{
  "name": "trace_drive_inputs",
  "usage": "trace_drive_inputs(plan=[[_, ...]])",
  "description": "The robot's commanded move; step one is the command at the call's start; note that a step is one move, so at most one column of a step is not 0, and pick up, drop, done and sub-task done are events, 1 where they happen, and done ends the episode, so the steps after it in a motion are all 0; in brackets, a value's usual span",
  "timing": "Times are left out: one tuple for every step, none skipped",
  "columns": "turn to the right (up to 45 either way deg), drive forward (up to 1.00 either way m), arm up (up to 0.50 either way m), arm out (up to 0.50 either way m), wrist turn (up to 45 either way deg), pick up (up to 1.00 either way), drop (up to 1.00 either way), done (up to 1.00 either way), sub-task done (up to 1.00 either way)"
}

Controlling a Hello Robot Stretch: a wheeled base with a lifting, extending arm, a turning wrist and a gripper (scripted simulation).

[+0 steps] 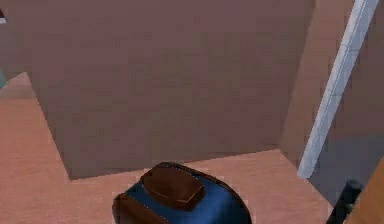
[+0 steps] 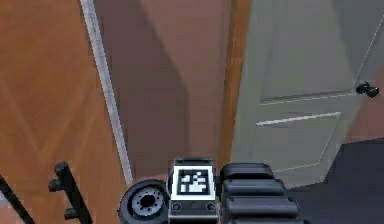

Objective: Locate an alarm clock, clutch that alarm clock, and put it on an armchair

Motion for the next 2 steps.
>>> trace_drive_inputs(plan=[[0.0,0.50,0.00,0.00,0.0,0.00,0.00,0.00,0.00],[27.0,0.00,0.00,0.00,0.0,0.00,0.00,0.00,0.00]])
